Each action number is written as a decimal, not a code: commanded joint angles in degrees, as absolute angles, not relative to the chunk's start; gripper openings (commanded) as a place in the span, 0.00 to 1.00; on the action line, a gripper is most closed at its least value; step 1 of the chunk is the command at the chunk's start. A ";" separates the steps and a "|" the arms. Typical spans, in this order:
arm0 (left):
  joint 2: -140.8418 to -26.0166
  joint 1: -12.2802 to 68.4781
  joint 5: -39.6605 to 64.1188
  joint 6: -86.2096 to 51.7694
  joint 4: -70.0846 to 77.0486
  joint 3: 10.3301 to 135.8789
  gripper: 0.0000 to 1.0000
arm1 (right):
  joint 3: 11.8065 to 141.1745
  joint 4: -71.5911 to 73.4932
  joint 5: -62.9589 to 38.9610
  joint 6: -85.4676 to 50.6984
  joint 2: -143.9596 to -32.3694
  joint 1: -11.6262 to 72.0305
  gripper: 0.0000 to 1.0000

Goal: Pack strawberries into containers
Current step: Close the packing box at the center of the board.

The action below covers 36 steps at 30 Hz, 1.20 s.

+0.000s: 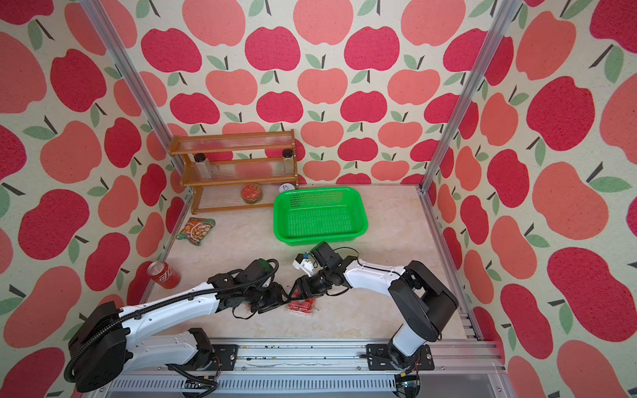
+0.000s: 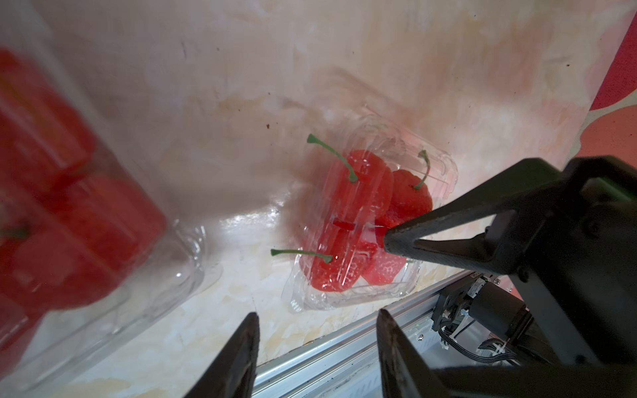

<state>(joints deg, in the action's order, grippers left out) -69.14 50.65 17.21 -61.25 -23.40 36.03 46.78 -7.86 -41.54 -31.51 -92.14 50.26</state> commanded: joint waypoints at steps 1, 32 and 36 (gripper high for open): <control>-70.93 52.45 17.72 -63.55 -21.73 35.30 0.52 | 47.28 -11.41 -40.78 -31.72 -94.26 50.89 0.61; -70.38 52.12 13.20 -66.23 -10.72 28.37 0.45 | 48.75 -11.89 -42.28 -33.13 -97.66 50.89 0.58; -70.53 52.21 13.44 -66.01 -11.11 28.87 0.42 | 48.57 -11.95 -42.19 -33.22 -97.39 50.89 0.57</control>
<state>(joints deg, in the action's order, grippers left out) -69.56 52.38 13.93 -65.25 -9.82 28.01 49.17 -8.05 -44.49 -32.40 -96.14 50.37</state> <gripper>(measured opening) 0.424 0.571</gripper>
